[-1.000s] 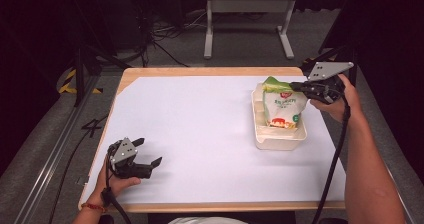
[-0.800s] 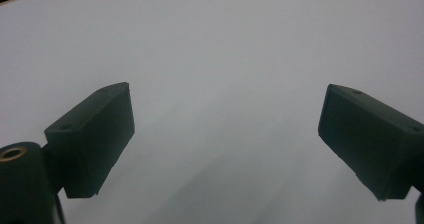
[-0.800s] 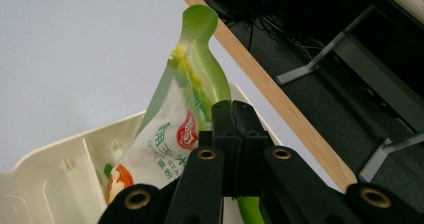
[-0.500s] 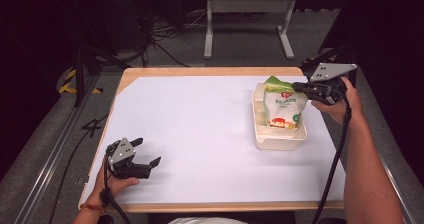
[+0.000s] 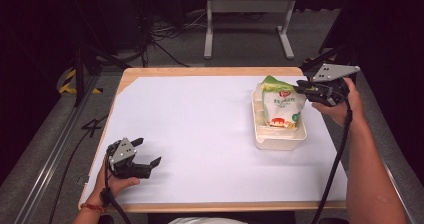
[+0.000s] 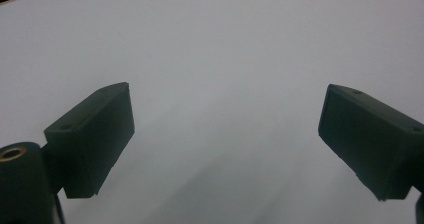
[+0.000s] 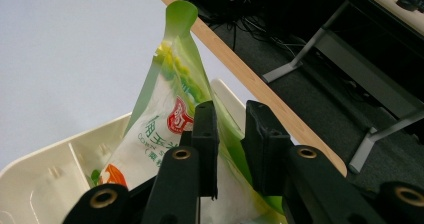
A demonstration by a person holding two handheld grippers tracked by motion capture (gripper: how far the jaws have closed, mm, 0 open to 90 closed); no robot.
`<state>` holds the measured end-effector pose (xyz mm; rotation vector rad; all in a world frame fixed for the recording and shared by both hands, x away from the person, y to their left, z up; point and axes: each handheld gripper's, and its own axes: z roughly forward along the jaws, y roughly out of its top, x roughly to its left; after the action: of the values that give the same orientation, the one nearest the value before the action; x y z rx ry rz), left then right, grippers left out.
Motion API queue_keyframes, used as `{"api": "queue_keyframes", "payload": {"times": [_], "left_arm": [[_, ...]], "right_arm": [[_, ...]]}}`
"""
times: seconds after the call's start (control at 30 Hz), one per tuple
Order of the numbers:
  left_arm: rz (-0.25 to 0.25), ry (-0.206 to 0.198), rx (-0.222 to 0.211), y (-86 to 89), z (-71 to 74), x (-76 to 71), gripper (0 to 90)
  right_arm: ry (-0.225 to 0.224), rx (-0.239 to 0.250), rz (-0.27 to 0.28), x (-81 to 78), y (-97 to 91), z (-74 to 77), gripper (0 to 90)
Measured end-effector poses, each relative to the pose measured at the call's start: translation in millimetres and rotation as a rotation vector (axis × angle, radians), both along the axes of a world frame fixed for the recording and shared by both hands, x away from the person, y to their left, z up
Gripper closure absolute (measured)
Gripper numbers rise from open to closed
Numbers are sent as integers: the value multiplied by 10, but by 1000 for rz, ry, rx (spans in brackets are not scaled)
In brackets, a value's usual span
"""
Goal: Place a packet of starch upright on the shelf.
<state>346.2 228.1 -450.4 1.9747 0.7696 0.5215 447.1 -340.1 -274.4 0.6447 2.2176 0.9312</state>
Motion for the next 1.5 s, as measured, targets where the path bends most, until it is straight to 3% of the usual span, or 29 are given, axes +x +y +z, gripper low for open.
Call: {"api": "queue_keyframes", "payload": {"times": [0.1, 0.2, 0.3, 0.53, 0.67, 1.07, 1.2, 1.5], "left_arm": [[1, 0, -5, 3, -2, -3, 86], [2, -2, -4, 9, -1, -2, 85], [2, 0, -3, 10, -2, -2, 85], [4, -1, -2, 5, -2, -1, 85], [3, -2, -3, 4, -2, -2, 85], [2, -4, -4, 10, 2, -3, 85], [3, -4, -4, 14, 6, -7, 85], [3, -4, -1, 7, 4, -6, 85]], "right_arm": [[-4, -3, -10, -10, 8, -3, 721], [-4, 4, -27, -14, 10, -16, 637], [-10, -5, -43, -22, 3, -23, 625], [-15, 17, -101, -62, -15, -33, 475], [-16, 22, -120, -80, -42, -46, 448], [8, 102, -180, -178, -148, -118, 299], [11, 95, -201, -218, -159, -152, 255], [32, 111, -185, -330, -159, -250, 232]]}}
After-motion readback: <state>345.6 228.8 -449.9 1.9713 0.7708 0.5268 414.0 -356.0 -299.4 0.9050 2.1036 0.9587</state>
